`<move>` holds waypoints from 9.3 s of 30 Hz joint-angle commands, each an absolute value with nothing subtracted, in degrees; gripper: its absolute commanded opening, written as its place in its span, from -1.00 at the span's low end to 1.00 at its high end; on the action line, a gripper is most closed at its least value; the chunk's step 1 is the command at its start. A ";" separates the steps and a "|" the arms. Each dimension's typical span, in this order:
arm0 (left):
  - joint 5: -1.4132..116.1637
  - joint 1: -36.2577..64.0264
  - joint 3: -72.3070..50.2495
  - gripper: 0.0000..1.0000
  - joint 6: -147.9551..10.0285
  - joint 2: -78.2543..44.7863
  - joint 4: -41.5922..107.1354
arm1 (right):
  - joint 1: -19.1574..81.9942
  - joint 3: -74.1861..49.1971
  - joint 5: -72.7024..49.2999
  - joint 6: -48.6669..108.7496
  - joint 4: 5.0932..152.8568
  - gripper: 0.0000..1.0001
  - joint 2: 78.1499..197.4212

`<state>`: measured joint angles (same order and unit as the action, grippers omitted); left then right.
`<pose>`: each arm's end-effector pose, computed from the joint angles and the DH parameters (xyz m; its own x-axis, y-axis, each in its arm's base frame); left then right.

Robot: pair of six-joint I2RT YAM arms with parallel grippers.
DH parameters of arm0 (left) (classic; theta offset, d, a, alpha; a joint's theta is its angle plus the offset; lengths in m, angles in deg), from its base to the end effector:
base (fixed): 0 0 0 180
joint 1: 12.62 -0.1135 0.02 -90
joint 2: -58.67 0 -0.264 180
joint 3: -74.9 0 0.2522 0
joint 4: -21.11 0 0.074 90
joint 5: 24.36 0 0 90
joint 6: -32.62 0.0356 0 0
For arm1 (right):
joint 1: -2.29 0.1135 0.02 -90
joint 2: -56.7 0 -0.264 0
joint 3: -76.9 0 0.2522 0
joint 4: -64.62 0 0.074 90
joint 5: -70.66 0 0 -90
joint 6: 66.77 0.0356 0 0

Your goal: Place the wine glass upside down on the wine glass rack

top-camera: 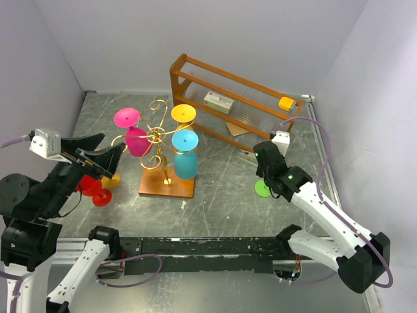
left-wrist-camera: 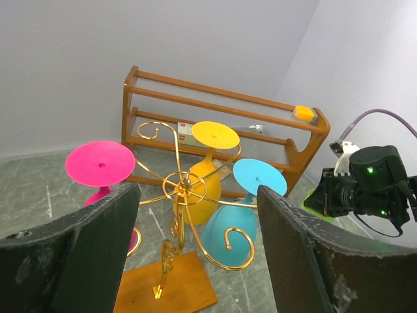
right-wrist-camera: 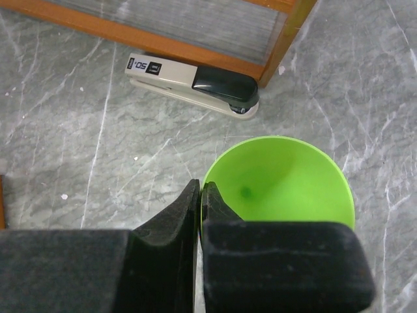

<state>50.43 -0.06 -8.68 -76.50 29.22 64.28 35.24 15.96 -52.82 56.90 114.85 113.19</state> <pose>0.0412 -0.0187 0.4683 0.0243 -0.3292 -0.9439 0.4966 0.8235 -0.2744 0.1768 0.0912 0.2789 -0.5730 0.1796 -0.7996 0.2245 0.9728 0.0576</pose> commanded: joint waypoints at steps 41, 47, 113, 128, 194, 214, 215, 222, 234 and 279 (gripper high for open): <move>20.95 5.43 4.32 0.60 -123.04 11.06 9.71 | 34.99 8.38 -36.49 62.46 95.04 -1.00 85.00; 34.40 24.10 -2.45 0.58 -111.54 2.20 19.08 | 35.03 9.61 -38.40 65.04 91.65 -1.00 84.65; 85.27 49.08 -5.10 0.01 -112.75 -10.18 6.84 | 34.99 16.70 0.86 75.06 58.76 -1.00 88.24; 81.53 49.10 -5.03 -0.14 -114.52 -11.23 4.02 | 34.99 16.52 7.94 74.86 60.71 -1.00 88.72; 41.66 49.01 2.75 -0.86 -59.75 9.63 32.15 | 35.03 5.24 13.84 91.08 75.62 0.34 97.44; 43.50 49.00 3.83 -0.86 -60.24 7.80 30.91 | 35.08 11.88 21.55 96.41 70.51 0.06 99.20; 43.20 49.00 3.69 -0.86 -60.39 7.17 30.14 | 35.07 11.40 21.57 95.88 71.43 0.04 99.41; 41.24 49.00 1.82 -0.86 -60.66 2.19 27.18 | 35.16 7.67 23.76 91.91 80.98 -0.35 101.42; 48.78 49.00 -1.45 0.24 -67.34 0.67 30.83 | 35.16 3.38 17.41 90.23 87.49 -1.00 100.93; 61.58 47.17 -10.15 -0.86 -104.31 -0.99 32.09 | 35.16 0.59 8.69 82.53 86.14 -0.78 102.45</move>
<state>65.25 48.31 -6.69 -104.87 -0.11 34.58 35.02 0.95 9.78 84.37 84.93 102.90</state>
